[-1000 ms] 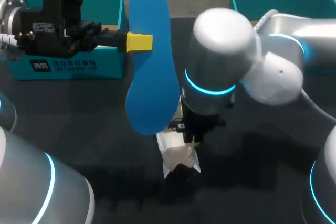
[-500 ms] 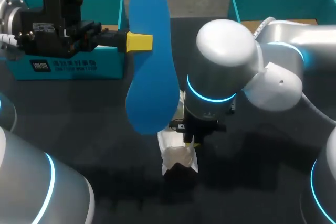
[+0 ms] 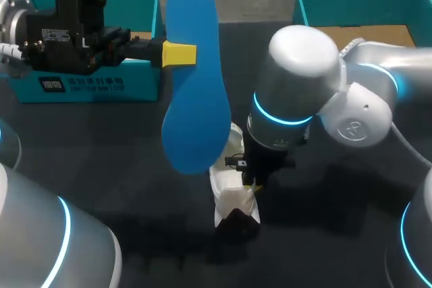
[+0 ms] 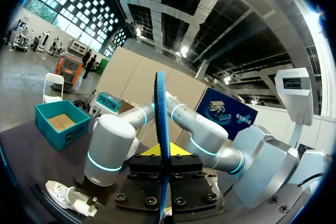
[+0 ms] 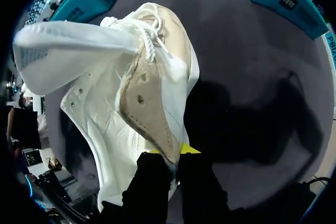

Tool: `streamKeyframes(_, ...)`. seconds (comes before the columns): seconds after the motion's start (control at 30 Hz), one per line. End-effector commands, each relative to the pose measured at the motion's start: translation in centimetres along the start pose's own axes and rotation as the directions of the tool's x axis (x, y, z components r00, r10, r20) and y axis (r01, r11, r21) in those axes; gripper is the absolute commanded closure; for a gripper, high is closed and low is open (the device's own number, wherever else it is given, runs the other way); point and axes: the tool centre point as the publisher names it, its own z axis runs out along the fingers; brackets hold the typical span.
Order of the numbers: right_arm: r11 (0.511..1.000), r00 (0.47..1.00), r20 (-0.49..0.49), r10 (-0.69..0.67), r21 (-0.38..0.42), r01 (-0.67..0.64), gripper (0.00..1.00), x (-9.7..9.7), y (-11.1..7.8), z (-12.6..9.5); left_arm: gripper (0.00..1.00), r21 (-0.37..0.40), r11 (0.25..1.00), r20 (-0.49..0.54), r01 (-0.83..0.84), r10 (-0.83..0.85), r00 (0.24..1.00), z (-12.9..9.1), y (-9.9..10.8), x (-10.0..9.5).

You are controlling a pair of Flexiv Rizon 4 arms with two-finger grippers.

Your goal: Take the shoe out of the shoebox, open the shoe tongue, remove and reinsert the insole, then place the shoe into the shoebox

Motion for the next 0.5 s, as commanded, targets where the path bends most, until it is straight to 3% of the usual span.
streamKeyframes(0.03,1.0,1.0,-0.029,-0.006,0.007,0.006,1.0,-0.5,0.0,0.7,1.0,-0.002,1.0,0.001,0.001,-0.001,1.0,0.1,0.1,0.0)
streamKeyframes(0.5,0.999,0.997,-0.075,-0.02,0.038,0.022,1.0,-1.4,0.0,2.8,1.0,-0.002,1.0,0.001,0.001,-0.001,1.0,0.1,0.1,0.0)
